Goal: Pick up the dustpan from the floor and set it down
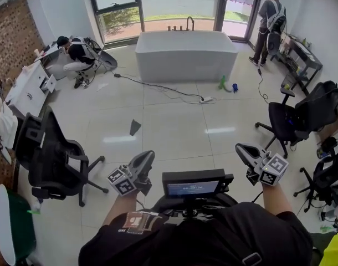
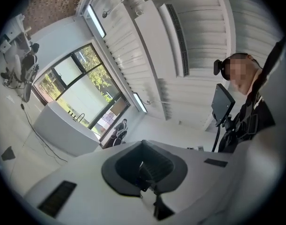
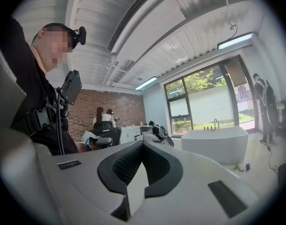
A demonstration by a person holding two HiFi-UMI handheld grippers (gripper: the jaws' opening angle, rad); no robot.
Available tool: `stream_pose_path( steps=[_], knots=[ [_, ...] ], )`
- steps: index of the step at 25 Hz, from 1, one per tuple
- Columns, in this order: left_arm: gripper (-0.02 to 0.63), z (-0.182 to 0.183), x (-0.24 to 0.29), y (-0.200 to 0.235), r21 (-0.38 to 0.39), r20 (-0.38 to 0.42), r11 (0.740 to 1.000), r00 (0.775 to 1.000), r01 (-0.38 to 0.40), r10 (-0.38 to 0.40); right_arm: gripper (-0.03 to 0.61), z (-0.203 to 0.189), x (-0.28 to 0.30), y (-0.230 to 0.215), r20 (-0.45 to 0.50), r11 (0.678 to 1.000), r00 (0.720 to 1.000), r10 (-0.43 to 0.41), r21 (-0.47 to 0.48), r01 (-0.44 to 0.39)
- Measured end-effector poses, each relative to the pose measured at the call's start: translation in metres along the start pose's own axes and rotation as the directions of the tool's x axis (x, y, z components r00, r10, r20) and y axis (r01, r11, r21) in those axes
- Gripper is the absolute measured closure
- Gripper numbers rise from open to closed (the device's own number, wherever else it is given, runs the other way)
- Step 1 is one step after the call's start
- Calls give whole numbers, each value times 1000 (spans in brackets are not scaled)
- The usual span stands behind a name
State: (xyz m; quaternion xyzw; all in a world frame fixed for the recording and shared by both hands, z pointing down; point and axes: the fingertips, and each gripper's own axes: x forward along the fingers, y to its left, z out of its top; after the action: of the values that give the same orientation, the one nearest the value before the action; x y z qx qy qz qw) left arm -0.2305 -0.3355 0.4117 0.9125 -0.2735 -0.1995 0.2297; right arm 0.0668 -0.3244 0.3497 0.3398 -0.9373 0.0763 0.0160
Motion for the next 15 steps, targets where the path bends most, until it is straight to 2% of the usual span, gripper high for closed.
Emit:
stream_pose_path(
  steps=[5, 7, 10, 15],
  knots=[
    [607, 5, 0, 26, -42, -20, 997, 997, 67, -68, 569, -18, 18, 17, -38, 999, 998, -49, 10, 49],
    [607, 5, 2, 21, -54, -15, 995, 996, 89, -90, 569, -19, 12, 23, -37, 998, 997, -65, 6, 65],
    [607, -5, 10, -11, -51, -27, 991, 992, 124, -125, 569, -13, -21, 29, -25, 996, 996, -86, 0, 86],
    [607, -42, 39, -96, -56, -40, 991, 991, 124, -126, 569, -3, -123, 28, 8, 996, 996, -90, 5, 90]
  ],
)
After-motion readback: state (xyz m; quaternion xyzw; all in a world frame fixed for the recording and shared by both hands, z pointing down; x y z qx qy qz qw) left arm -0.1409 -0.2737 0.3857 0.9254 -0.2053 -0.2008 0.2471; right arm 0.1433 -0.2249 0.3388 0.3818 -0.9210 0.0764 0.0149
